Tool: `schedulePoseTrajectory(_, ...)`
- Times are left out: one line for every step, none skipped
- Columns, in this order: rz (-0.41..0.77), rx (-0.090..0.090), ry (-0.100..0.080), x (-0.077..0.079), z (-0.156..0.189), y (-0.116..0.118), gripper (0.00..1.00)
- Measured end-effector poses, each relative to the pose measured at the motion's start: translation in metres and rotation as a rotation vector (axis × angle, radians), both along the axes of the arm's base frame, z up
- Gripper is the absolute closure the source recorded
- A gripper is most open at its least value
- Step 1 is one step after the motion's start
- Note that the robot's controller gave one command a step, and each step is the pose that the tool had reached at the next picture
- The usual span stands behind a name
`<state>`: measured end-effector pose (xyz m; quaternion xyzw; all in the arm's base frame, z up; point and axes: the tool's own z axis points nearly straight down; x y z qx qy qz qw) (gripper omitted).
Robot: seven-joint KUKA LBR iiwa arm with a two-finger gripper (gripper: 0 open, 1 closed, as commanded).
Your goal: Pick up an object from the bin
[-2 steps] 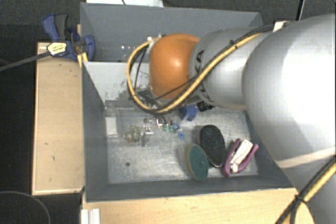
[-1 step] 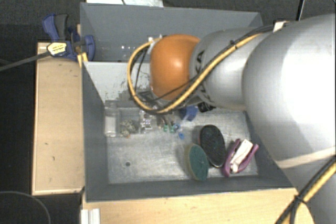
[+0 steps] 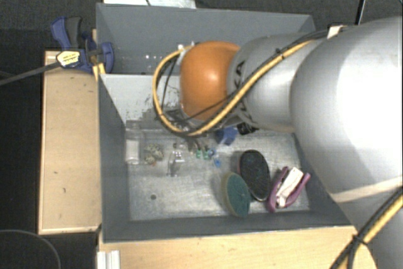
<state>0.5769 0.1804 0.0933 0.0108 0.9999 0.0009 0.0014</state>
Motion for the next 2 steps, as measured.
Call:
schedulePoseTrajectory(-0.003,0.000,0.000,0.0000,0.0000,-0.0002,1.00)
schedulePoseTrajectory(-0.004,0.000,0.000,0.0000,0.0000,0.0000,0.00)
